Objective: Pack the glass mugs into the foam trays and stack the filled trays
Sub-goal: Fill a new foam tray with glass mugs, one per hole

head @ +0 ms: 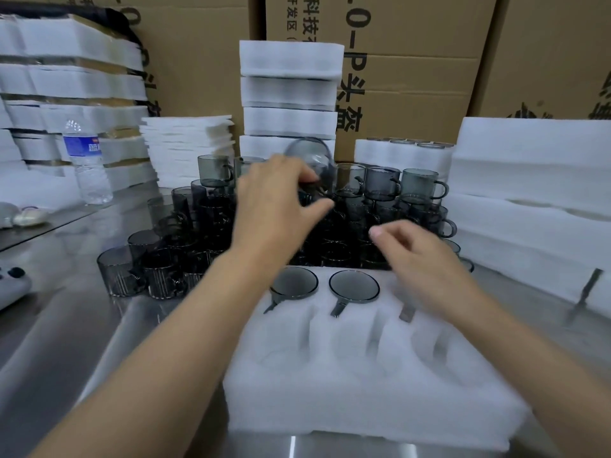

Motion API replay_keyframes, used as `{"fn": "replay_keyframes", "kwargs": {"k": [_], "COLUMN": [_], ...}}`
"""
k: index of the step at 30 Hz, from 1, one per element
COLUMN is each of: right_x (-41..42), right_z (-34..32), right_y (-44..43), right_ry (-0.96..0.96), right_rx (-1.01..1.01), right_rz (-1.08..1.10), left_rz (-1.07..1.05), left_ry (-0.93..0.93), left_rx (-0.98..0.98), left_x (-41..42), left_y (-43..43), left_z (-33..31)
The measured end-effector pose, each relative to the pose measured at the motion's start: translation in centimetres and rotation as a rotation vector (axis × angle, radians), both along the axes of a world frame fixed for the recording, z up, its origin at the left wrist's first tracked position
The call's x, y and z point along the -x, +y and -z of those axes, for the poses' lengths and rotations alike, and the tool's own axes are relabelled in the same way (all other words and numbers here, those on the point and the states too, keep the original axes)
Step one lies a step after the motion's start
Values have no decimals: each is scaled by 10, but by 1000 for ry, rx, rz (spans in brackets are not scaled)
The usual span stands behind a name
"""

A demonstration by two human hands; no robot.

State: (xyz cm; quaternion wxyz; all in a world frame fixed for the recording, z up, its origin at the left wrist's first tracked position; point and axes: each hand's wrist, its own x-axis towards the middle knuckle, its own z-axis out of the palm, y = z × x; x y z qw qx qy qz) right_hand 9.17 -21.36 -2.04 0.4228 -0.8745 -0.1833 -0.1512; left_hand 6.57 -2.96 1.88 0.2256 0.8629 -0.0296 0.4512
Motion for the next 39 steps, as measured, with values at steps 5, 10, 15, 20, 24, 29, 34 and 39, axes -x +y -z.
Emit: {"fn": "replay_keyframes", "kwargs": {"k": [5, 10, 15, 20, 24, 29, 34, 39], "right_x": [-8, -7, -5, -6, -6, -6, -7, -6], "right_z": [-1, -3, -1, -3, -4, -4, -4, -4], "right_y": [0, 4, 4, 4, 3, 3, 1, 0], "right_ry": [100, 210, 221, 260, 261, 253, 245, 216], "right_rx": [-394, -472, -525, -603, -666, -665, -628, -579], "right_rz": [-55, -171, -195, -215, -233, -310, -318, -273], "left_rz": [343, 430, 483, 545, 523, 527, 525, 526], "left_ry": [200, 246, 238, 212, 335, 462, 450, 437], "left_rx": [-78, -53, -71, 48, 129, 177, 150, 157], "left_x": [6, 11, 11, 8, 3, 1, 4, 4], "left_y": [-20, -14, -14, -12, -12, -11, -10, -10], "left_z": [24, 34, 34, 37, 41, 43, 41, 42]}}
